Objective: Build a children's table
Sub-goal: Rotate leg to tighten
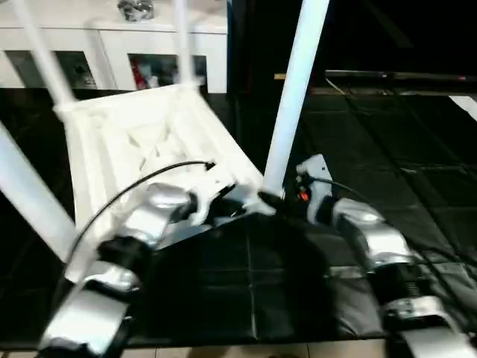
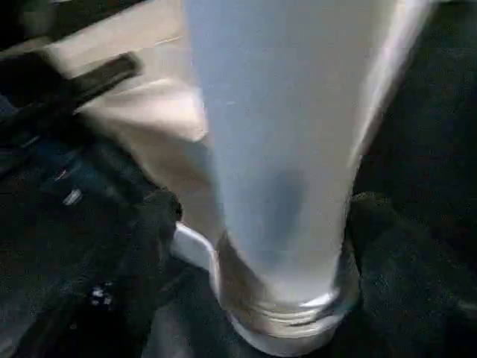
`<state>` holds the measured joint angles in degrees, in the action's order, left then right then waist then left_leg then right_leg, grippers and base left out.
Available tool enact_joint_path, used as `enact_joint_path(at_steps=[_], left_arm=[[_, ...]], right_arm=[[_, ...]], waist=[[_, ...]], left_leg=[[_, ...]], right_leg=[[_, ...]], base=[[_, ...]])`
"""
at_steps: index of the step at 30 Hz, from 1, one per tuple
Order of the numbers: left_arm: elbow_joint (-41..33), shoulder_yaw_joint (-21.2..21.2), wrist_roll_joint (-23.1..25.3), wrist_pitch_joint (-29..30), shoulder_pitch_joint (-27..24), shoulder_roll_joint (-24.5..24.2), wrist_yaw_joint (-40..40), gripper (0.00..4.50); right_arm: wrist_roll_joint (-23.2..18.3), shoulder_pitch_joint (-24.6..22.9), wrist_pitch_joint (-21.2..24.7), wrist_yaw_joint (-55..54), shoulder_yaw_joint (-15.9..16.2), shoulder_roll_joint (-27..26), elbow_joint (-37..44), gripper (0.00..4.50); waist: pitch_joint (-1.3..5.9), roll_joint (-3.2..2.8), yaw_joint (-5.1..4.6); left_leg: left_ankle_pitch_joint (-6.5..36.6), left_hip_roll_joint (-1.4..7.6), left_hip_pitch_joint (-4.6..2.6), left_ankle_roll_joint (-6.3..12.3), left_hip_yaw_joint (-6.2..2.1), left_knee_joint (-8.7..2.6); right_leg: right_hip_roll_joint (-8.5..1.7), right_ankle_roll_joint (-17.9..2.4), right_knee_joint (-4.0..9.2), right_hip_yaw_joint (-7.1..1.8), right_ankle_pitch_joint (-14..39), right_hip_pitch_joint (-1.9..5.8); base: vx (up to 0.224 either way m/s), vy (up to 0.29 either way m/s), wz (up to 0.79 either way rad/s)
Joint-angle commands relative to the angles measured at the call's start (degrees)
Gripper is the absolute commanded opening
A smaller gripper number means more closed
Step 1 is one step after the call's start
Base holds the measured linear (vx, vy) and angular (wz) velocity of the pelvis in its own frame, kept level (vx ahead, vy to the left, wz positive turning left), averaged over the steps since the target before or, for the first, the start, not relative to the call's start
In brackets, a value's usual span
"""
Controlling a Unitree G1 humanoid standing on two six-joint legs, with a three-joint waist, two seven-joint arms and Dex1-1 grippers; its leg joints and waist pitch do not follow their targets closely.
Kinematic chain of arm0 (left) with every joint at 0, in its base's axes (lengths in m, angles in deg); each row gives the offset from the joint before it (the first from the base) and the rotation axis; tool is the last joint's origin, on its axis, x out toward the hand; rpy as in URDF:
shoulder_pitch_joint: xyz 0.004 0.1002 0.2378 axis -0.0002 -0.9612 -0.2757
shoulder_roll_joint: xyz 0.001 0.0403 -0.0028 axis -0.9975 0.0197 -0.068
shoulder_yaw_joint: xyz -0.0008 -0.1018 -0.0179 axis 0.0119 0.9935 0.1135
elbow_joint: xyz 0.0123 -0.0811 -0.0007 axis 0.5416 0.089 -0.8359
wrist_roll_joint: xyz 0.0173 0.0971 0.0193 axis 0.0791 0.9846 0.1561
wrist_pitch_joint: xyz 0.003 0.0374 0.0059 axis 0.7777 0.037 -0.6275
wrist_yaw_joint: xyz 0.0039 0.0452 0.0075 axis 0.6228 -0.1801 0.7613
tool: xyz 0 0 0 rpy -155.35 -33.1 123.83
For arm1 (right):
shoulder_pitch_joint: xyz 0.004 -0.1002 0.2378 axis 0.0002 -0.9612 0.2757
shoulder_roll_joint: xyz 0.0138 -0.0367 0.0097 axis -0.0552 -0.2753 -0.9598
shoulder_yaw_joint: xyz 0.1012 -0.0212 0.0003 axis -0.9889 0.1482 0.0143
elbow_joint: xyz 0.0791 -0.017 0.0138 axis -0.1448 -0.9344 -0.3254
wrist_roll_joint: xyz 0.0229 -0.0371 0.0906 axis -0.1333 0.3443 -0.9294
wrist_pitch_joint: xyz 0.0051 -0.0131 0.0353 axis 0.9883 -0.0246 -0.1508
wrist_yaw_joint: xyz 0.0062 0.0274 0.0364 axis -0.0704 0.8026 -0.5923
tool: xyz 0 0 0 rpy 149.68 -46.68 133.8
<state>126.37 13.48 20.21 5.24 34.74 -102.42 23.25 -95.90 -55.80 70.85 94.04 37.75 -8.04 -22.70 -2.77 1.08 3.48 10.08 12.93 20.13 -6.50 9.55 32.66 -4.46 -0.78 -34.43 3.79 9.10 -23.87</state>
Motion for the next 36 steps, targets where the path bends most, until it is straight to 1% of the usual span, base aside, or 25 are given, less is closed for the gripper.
enact_joint_path(at_steps=[1, 2, 3, 4, 5, 6, 7, 8, 9, 12, 14, 16, 17, 18, 19, 20, 21, 22, 24, 28, 29, 30, 34, 35, 36], left_arm=[[-1.1, -2.7, 0.4, -3.0, -0.5, -0.9, 5.3, 0.00], [-1.3, -2.9, 0.3, -3.4, -0.6, -1.5, 6.8, 0.00], [-1.7, -3.2, 0.1, -4.2, -0.9, -2.1, 8.4, 0.00], [-1.7, -3.2, 0.1, -4.2, -0.9, -2.1, 8.4, 0.00], [-2.4, -3.6, -0.3, -4.9, -1.2, -3.0, 11.1, 0.00], [-2.4, -3.6, -0.3, -4.9, -1.2, -3.0, 11.1, 0.00], [-2.5, -3.7, -0.4, -5.0, -1.2, -3.1, 11.6, 0.00], [-3.7, -4.5, -1.0, -5.5, -1.6, -4.1, 15.3, 0.00], [-4.2, -4.9, -1.2, -6.3, -1.6, -4.6, 17.0, 0.00], [-4.6, -5.4, -1.4, -7.0, -1.7, -5.0, 18.6, 0.00], [-5.7, -6.6, -1.6, -7.8, -1.7, -5.6, 21.3, 0.00], [-5.9, -6.9, -1.5, -8.0, -1.7, -5.7, 21.8, 0.00], [-6.1, -7.1, -1.4, -8.1, -1.8, -5.7, 22.1, 0.00], [-6.4, -7.2, -1.4, -8.1, -1.8, -5.7, 22.3, 0.00], [-6.5, -7.2, -1.4, -8.1, -1.9, -5.7, 22.4, 0.00], [-6.6, -7.3, -1.4, -8.1, -1.9, -5.7, 22.5, 0.00], [-6.7, -7.4, -1.4, -8.1, -1.9, -5.7, 22.6, 0.00], [-6.8, -7.4, -1.3, -8.2, -1.9, -5.8, 22.7, 0.00], [-6.6, -7.5, -1.2, -8.5, -1.8, -5.8, 23.0, 0.00], [-6.6, -7.7, -1.2, -8.5, -1.7, -5.9, 23.2, 0.00], [-6.4, -7.7, -1.2, -8.6, -1.6, -5.9, 23.2, 0.00], [-6.3, -7.7, -1.2, -8.7, -1.5, -5.9, 23.3, 0.00], [-5.9, -7.8, -1.1, -8.8, -1.4, -6.0, 23.2, 0.00], [-5.7, -7.8, -0.9, -8.8, -1.4, -6.0, 23.2, 0.00], [-5.5, -7.8, -0.7, -8.7, -1.3, -6.0, 22.8, 0.00]], right_arm=[[-1.3, 0.2, -0.2, 5.8, 0.5, 1.5, -0.2, 4.20], [-1.1, 0.2, -1.1, 7.9, 1.2, 2.5, -0.3, 4.40], [-0.6, 0.3, -2.2, 9.6, 2.0, 3.4, -0.8, 4.45], [-0.6, 0.3, -2.2, 9.6, 2.0, 3.4, -0.8, 4.45], [0.1, 0.4, -4.3, 12.1, 3.1, 4.7, -1.5, 4.45], [0.1, 0.4, -4.3, 12.1, 3.1, 4.7, -1.5, 4.45], [0.0, 0.4, -4.5, 12.7, 3.3, 4.8, -1.7, 4.45], [-0.5, 0.6, -5.5, 17.8, 4.5, 6.0, -2.2, 4.45], [-0.9, 0.7, -5.7, 20.0, 4.9, 6.3, -2.3, 4.45], [-1.3, 0.9, -5.9, 22.0, 5.2, 6.5, -2.5, 4.45], [-1.7, 1.9, -5.7, 24.8, 5.8, 6.2, -3.8, 4.11], [-1.7, 2.2, -5.8, 25.1, 5.9, 5.9, -4.3, 4.11], [-1.8, 2.4, -6.1, 25.3, 6.0, 5.7, -4.7, 4.05], [-2.1, 2.6, -6.2, 25.7, 6.2, 5.4, -5.0, 3.91], [-2.2, 2.7, -6.3, 25.9, 6.3, 5.4, -5.2, 3.76], [-2.3, 2.8, -6.4, 26.3, 6.4, 5.3, -5.4, 3.76], [-2.5, 2.8, -6.3, 27.0, 6.7, 5.0, -5.4, 3.62], [-2.7, 2.7, -6.3, 27.5, 7.0, 4.8, -5.1, 3.55], [-2.6, 2.6, -6.3, 28.9, 7.3, 4.4, -5.2, 3.31], [-2.5, 2.8, -6.1, 29.8, 7.5, 4.3, -5.6, 3.10], [-2.5, 2.9, -6.1, 30.0, 7.5, 4.3, -5.8, 2.87], [-2.6, 3.0, -6.2, 30.1, 7.5, 4.3, -5.9, 2.78], [-2.8, 3.1, -5.9, 30.7, 7.6, 4.4, -6.1, 2.59], [-2.9, 3.0, -5.7, 30.9, 7.6, 4.3, -5.9, 2.31], [-3.0, 2.9, -5.5, 31.0, 7.5, 4.1, -5.8, 2.31]], waist=[[3.69, 0.06, 0.34], [3.79, -0.02, 0.73], [3.79, 0.01, 0.92], [3.80, 0.00, 1.12], [3.80, -0.04, 1.38], [3.82, -0.04, 1.53], [3.83, 0.00, 1.64], [3.90, -0.10, 1.81], [3.97, 0.02, 1.84], [3.91, 0.12, 1.86], [3.86, 0.20, 2.05], [3.81, 0.11, 2.07], [3.78, 0.08, 2.22], [3.82, 0.29, 2.31], [3.81, 0.24, 2.38], [3.78, 0.19, 2.43], [3.76, 0.36, 2.48], [3.79, 0.27, 2.54], [3.80, 0.31, 2.58], [3.84, 0.35, 2.63], [3.90, 0.29, 2.66], [3.89, 0.33, 2.61], [3.83, 0.29, 2.61], [3.81, 0.31, 2.59], [3.84, 0.19, 2.62]], left_leg=[[12.2, -0.01, 0.01, 4.06, 0.92, -3.18], [11.8, 0.12, -0.21, 3.99, 1.07, -3.06], [11.1, 0.18, -0.14, 3.87, 1.11, -3.04], [10.9, 0.20, -0.11, 3.84, 1.07, -3.05], [11.0, 0.23, -0.11, 3.58, 1.11, -3.06], [11.3, 0.30, -0.18, 3.41, 1.09, -3.07], [11.3, 0.20, -0.18, 3.29, 1.17, -3.02], [11.1, 0.22, -0.24, 3.21, 1.14, -3.02], [10.9, 0.21, -0.04, 3.59, 1.14, -2.96], [10.7, 0.23, 0.02, 4.04, 1.15, -2.96], [11.2, 0.24, -0.07, 3.81, 1.16, -2.98], [11.5, 0.28, -0.08, 3.61, 1.14, -3.04], [11.9, 0.31, -0.32, 3.36, 1.22, -3.02], [11.8, 0.34, -0.26, 3.28, 1.20, -3.03], [11.6, 0.32, -0.19, 3.22, 1.16, -3.05], [11.9, 0.36, -0.17, 3.00, 1.13, -3.09], [12.0, 0.33, -0.19, 2.88, 1.15, -3.09], [12.0, 0.34, -0.18, 2.82, 1.10, -3.10], [11.9, 0.32, -0.12, 2.82, 1.09, -3.10], [11.5, 0.30, -0.11, 2.95, 1.11, -3.05], [11.2, 0.30, -0.09, 2.93, 1.07, -3.04], [11.1, 0.29, -0.10, 2.95, 1.10, -3.02], [11.8, 0.23, -0.06, 2.79, 1.09, -3.00], [11.9, 0.28, -0.11, 2.66, 1.07, -3.04], [11.9, 0.28, -0.12, 2.60, 1.03, -3.04]], right_leg=[[-2.57, -12.3, 4.09, -2.03, 13.8, 3.57], [-2.55, -12.8, 3.87, -2.05, 12.5, 3.44], [-2.49, -13.4, 3.57, -2.07, 10.8, 3.45], [-2.53, -13.6, 3.51, -1.99, 10.5, 3.52], [-2.61, -13.7, 3.44, -2.01, 10.5, 3.50], [-2.70, -13.8, 3.43, -1.98, 10.7, 3.45], [-2.62, -13.9, 3.36, -2.04, 10.3, 3.46], [-2.58, -14.1, 3.28, -2.01, 9.7, 3.49], [-2.57, -14.3, 3.09, -1.97, 8.9, 3.66], [-2.64, -14.4, 3.13, -1.98, 8.8, 3.63], [-2.66, -14.1, 3.22, -1.97, 10.6, 3.52], [-2.72, -14.1, 3.34, -1.97, 11.7, 3.47], [-2.67, -13.8, 3.45, -2.02, 12.3, 3.26], [-2.69, -13.8, 3.34, -2.03, 12.2, 3.36], [-2.70, -13.7, 3.32, -2.02, 12.1, 3.41], [-2.74, -13.6, 3.36, -2.00, 12.6, 3.37], [-2.68, -13.3, 3.41, -1.99, 13.0, 3.35], [-2.72, -13.2, 3.36, -2.00, 13.2, 3.37], [-2.72, -12.9, 3.37, -1.99, 13.3, 3.38], [-2.68, -13.0, 3.32, -1.99, 12.7, 3.38], [-2.71, -13.1, 3.23, -1.99, 12.4, 3.45], [-2.68, -13.2, 3.23, -1.99, 12.1, 3.41], [-2.71, -12.8, 3.37, -1.98, 13.6, 3.44], [-2.66, -12.7, 3.39, -1.98, 14.0, 3.35], [-2.68, -12.7, 3.36, -1.98, 13.9, 3.37]], base=[[0.000, 0.000, 0.00], [0.000, 0.000, 0.00], [0.000, 0.000, 0.00], [0.000, 0.000, 0.00], [0.000, 0.000, 0.00], [0.000, 0.000, 0.00], [0.000, 0.000, 0.00], [0.000, 0.000, 0.00], [0.000, 0.000, 0.00], [0.000, 0.000, 0.00], [0.000, 0.000, 0.00], [0.000, 0.000, 0.00], [0.000, 0.000, 0.00], [0.000, 0.000, 0.00], [0.000, 0.000, 0.00], [0.000, 0.000, 0.00], [0.000, 0.000, 0.00], [0.000, 0.000, 0.00], [0.000, 0.000, 0.00], [0.000, 0.000, 0.00], [0.000, 0.000, 0.00], [0.000, 0.000, 0.00], [0.000, 0.000, 0.00], [0.000, 0.000, 0.00], [0.000, 0.000, 0.00]])
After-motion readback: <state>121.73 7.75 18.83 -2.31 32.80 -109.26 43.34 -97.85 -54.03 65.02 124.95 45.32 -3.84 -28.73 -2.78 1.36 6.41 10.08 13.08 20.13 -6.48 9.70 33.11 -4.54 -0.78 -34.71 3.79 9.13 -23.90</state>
